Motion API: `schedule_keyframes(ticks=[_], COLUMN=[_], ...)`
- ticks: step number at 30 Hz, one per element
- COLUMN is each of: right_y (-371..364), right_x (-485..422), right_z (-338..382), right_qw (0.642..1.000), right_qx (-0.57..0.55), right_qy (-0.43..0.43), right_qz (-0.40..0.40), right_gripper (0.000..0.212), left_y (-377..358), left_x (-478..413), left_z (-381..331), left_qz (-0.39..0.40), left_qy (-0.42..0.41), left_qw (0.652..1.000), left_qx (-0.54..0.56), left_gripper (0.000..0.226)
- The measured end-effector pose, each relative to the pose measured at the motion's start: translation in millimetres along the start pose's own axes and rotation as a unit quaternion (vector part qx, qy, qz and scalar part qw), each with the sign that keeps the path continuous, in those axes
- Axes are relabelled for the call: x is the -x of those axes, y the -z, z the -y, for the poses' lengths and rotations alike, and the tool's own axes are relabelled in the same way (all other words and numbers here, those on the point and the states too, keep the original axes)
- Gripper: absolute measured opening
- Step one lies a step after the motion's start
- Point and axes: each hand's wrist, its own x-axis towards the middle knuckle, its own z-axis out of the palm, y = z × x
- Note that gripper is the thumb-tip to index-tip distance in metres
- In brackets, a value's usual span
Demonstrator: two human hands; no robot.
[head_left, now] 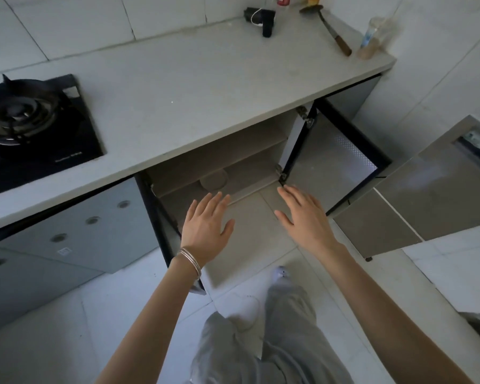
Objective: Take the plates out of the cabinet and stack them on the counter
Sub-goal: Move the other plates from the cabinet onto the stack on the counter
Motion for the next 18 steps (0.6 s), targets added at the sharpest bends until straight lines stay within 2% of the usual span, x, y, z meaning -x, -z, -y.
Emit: schedule_keyframes(ticks=[6, 10, 14, 18], right_y=[0.9, 8.1, 11.5, 11.6], right_x=[-56.6, -100.8, -139.1, -171.8], right_z=[-38.1, -74.0, -103.0, -125.8], right_qw=[0.998, 0.994, 0.987, 0.975], right_qx=[-0.004, -0.001, 0.004, 0.028], right_qy=[0.060, 0.105, 0.149, 0.205], right_qz=[0.021, 0.038, 0.067, 0.082], right_gripper=[0.063, 0.055, 0.055, 0.055], left_y=[-13.9, -21.9, -27.4, -33.5], left_x=[-40.2, -74.7, -107.7, -128.7], left_z=[-10.5, -31.3, -50.5, -59.6], left_qz=[-0.017, -0.031, -0.031, -0.046], left_qy=[0.060, 0.092, 0.133, 0.159], left_qw=[0.998, 0.995, 0.991, 0.986], left_qx=[-0.005, -0.004, -0.004, -0.021], left_gripper=[0.067, 0.074, 0.064, 0.066])
